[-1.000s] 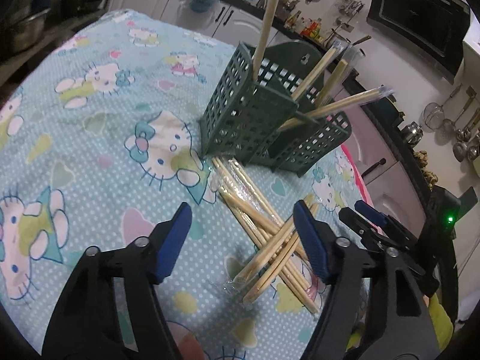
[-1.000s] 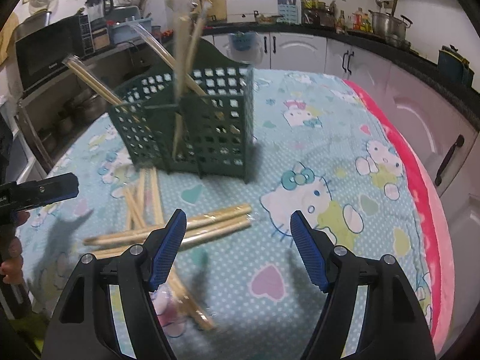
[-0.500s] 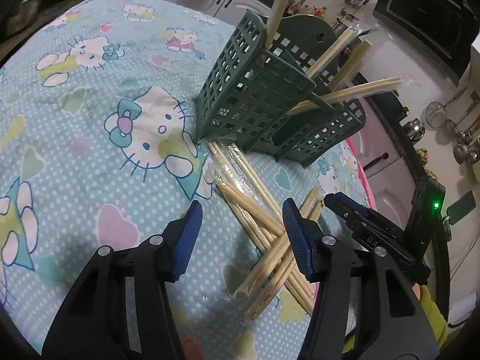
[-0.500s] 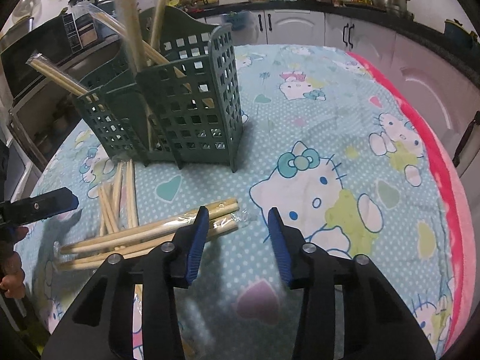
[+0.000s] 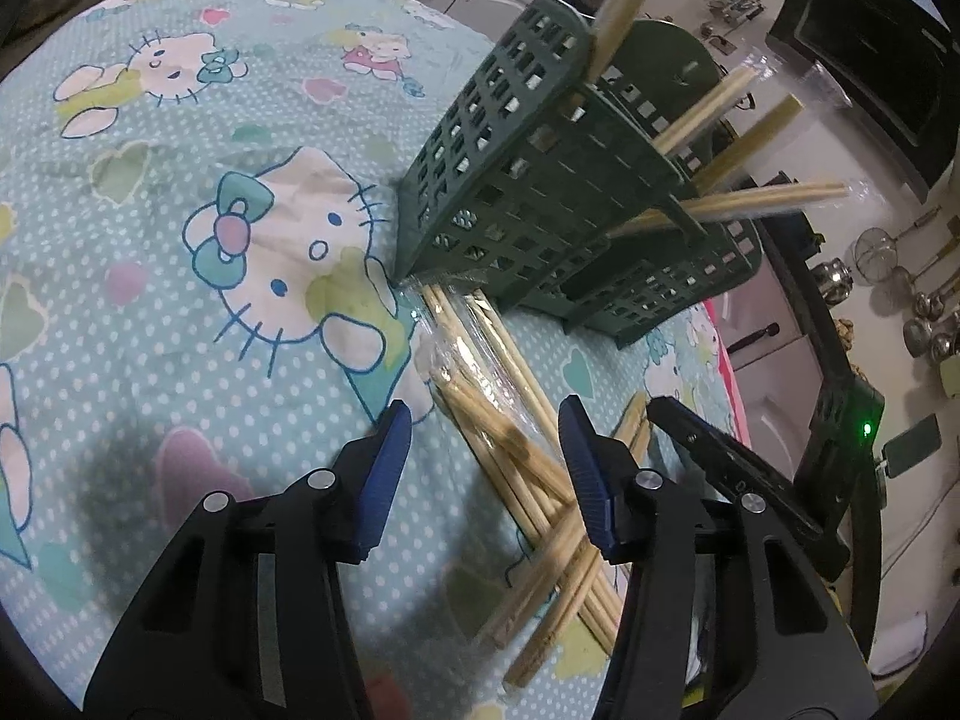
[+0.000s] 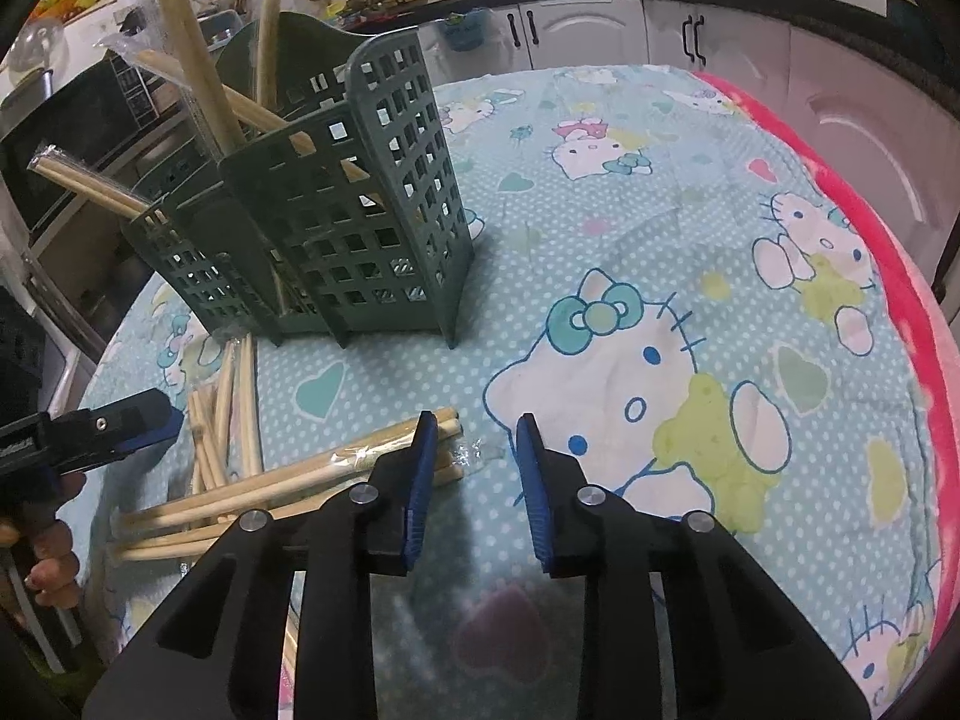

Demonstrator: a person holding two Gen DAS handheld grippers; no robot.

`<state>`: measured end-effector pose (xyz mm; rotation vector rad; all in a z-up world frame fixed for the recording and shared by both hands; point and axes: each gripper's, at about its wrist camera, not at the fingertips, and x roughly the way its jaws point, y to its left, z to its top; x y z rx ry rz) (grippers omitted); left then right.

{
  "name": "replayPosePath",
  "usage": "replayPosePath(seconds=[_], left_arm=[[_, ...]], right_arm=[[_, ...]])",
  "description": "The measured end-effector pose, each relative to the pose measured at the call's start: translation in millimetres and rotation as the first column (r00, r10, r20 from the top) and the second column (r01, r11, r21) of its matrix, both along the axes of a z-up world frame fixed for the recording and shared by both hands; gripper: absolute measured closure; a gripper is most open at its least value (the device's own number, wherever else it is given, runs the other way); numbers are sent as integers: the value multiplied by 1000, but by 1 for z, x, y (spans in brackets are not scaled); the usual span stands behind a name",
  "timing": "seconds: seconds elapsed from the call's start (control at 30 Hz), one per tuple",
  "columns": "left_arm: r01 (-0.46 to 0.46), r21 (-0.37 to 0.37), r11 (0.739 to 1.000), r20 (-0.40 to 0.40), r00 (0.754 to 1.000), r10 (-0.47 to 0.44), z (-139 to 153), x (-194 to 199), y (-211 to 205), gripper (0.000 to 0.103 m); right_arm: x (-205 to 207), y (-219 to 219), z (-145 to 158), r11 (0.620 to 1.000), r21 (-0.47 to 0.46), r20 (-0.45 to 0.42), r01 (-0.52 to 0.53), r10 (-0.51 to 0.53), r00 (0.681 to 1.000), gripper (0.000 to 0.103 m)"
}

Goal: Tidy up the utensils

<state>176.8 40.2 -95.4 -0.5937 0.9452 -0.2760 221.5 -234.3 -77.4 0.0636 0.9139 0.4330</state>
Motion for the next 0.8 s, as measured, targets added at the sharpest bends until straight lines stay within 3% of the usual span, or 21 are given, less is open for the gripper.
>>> replayPosePath(seconds=[0.13,0.37,0.6,0.8], left_arm=[[-6,-5,1000,-5,1000,6,-1,8,2,61],[-21,-1,1000,-20,1000,21,-6,19,4,74],[-31,8,999,-23,999,32,-8,19,8,89],[-33,-8,999,-4,999,33,-3,13,14,95]], right_arm=[[-1,0,0,1000,6,-2,-8,8,1000,87],[-9,1,0,1000,1,5,-13,13,1000,99],[-14,-1,3,1000,-2,25,-4,4,1000,101],[-18,-2,9,1000,14,43,5,-6,999,101]])
